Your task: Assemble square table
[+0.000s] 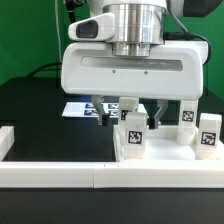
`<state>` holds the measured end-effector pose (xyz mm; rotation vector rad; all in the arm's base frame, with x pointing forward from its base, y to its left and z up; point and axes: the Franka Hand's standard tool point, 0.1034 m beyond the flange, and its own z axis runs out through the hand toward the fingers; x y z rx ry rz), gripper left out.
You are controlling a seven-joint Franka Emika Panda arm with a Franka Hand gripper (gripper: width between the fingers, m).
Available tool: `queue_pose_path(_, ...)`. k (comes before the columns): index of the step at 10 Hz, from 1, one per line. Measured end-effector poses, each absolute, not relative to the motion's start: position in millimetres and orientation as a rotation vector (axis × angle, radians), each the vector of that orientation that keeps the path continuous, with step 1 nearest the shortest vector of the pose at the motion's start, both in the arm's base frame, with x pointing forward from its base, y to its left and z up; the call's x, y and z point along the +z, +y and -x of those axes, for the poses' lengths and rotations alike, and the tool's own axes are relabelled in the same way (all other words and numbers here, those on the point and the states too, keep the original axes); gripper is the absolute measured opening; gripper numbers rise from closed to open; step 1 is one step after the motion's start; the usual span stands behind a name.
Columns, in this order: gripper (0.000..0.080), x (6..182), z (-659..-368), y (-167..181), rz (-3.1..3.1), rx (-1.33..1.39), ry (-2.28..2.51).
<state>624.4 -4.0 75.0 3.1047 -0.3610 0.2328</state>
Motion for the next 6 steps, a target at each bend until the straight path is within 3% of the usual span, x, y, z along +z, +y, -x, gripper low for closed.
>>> queue_pose_path(1,0.0387,75.0,-624.4,-3.6,-3.094,0.234,-0.489)
queue_pose_path(2,0.0387,75.0,-624.3,-3.4,-3.077,0.234,-0.621)
queue_pose_path(3,0.0288,75.0,-624.3,-3.4,-3.056,0.234,-0.743)
queue_pose_path(6,0.0288,73.9,-624.3,-1.6,-2.956,0.235,-1.127)
